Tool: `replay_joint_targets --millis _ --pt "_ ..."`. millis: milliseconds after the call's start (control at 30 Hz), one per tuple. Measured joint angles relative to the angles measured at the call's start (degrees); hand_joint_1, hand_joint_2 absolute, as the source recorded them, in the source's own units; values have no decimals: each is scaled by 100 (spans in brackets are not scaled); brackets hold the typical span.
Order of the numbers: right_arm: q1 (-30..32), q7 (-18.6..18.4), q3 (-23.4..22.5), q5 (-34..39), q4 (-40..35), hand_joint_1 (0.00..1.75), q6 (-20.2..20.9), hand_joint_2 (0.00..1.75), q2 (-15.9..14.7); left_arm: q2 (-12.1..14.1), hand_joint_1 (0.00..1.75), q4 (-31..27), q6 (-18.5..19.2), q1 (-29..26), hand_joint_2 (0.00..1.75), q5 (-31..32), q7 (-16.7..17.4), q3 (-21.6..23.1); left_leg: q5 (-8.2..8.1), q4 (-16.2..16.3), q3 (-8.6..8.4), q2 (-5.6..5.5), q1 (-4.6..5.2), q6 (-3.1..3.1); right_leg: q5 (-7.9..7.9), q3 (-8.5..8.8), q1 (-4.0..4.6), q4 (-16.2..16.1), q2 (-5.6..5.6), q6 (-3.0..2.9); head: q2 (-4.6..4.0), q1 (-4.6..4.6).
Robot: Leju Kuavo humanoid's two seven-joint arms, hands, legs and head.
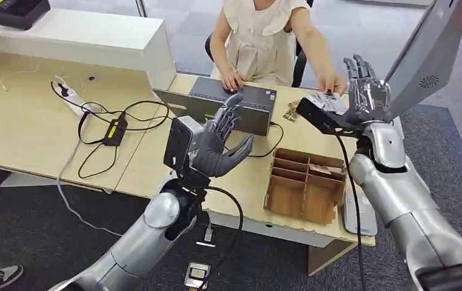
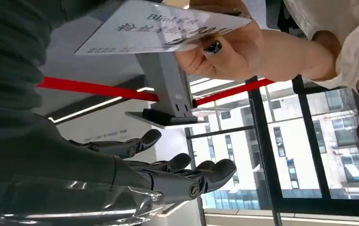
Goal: Pass the card to the sensor for recognition and then transmit it.
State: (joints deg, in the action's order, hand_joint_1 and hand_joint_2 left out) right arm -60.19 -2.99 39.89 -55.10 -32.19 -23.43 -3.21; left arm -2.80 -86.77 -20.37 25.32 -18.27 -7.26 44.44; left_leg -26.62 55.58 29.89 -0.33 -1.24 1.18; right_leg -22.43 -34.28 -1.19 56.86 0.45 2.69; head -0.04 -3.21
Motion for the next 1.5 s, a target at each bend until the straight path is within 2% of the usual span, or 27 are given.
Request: replay_joint_targets --millis 267,833,1000,1133,1233,1333,1500 --pt "-2 223 48 271 234 175 -140 175 50 11 0 0 -105 -11 175 -57 44 26 0 0 0 1 1 0 0 0 0 0 1 0 0 0" --pt "-39 295 127 536 518 175 -295 175 105 28 0 4 -98 -11 175 -92 44 90 0 1 -1 1 1 0 0 0 0 0 1 0 0 0" --pt "-58 457 140 826 527 175 -466 175 122 31 0 4 -122 -11 175 -92 44 114 0 1 -1 1 1 0 0 0 0 0 1 0 0 -2" --pt "-52 692 129 1384 432 175 -679 175 120 50 0 4 -227 -43 175 -20 39 120 0 1 -4 2 1 0 0 -1 0 0 2 0 0 0" --pt "58 712 74 1832 157 175 -837 175 22 70 0 0 -326 -126 175 101 24 111 0 1 -6 2 1 0 0 1 0 0 3 0 0 0" --pt "407 439 -72 2232 -392 175 -901 175 -199 112 0 -50 -437 -288 175 243 81 50 0 1 -6 1 1 0 0 2 0 -1 2 0 0 0" --pt "1123 94 -499 2308 -1308 175 -938 175 -669 212 0 -181 -463 -515 175 407 175 -83 -4 2 -6 1 3 -2 0 3 -1 -7 1 1 0 0"
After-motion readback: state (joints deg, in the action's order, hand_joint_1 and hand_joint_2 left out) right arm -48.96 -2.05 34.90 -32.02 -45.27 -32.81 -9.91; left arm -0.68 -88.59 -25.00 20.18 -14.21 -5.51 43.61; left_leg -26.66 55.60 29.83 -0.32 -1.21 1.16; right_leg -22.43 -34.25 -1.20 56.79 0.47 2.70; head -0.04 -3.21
